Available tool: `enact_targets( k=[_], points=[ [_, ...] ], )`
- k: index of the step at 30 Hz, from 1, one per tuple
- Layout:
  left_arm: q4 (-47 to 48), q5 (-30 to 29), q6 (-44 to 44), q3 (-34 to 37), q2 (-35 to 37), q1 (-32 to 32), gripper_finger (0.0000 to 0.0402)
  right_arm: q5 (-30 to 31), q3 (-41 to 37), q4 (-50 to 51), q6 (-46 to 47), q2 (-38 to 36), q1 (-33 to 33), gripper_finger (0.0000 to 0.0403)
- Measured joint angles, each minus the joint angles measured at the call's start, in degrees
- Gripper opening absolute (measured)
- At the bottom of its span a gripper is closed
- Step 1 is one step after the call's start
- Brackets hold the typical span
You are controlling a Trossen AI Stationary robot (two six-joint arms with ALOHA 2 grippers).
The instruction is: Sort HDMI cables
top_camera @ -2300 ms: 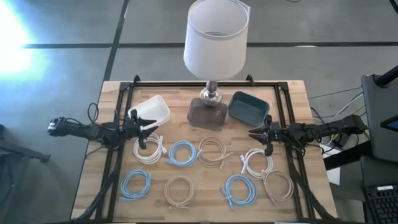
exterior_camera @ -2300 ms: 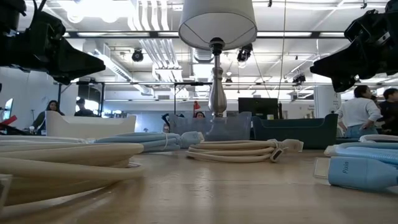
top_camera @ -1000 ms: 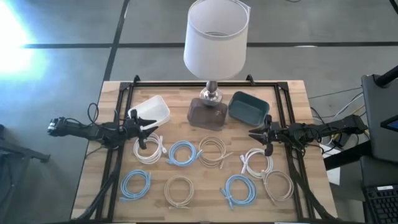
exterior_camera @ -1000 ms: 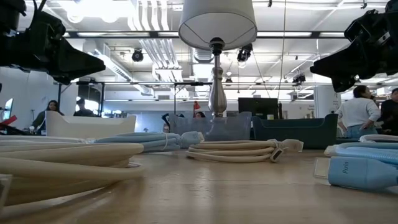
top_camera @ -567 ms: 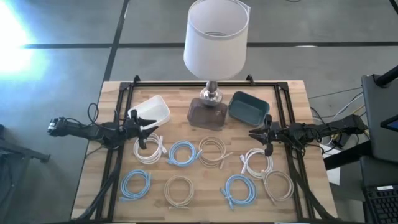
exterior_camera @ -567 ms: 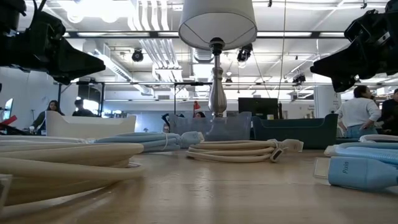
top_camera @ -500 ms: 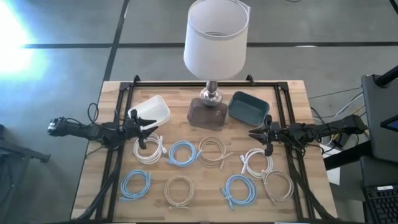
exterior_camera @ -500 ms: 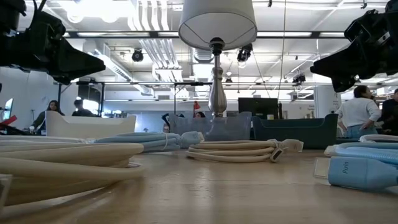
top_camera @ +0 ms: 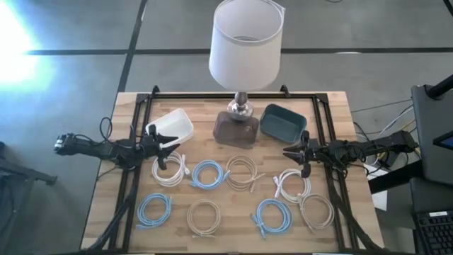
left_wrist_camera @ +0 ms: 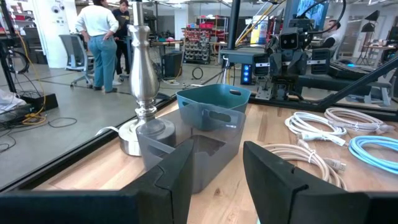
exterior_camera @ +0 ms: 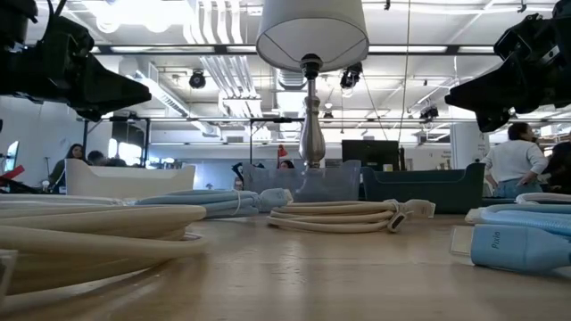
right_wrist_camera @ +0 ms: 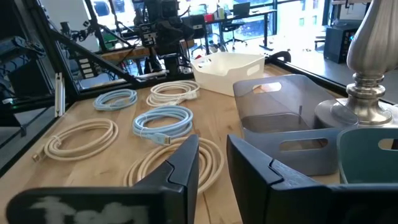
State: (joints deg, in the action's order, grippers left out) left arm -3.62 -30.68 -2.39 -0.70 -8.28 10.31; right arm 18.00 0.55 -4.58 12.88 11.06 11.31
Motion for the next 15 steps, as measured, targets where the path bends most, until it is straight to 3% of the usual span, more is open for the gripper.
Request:
enact_targets(
  k=[15],
  points=[
    [0.0, 0.0, -0.01, -0.01, 0.01, 0.01, 0.0142, 0.0, -0.01, 0.0, 0.0, 0.01, 0.02, 0.0081]
  ],
)
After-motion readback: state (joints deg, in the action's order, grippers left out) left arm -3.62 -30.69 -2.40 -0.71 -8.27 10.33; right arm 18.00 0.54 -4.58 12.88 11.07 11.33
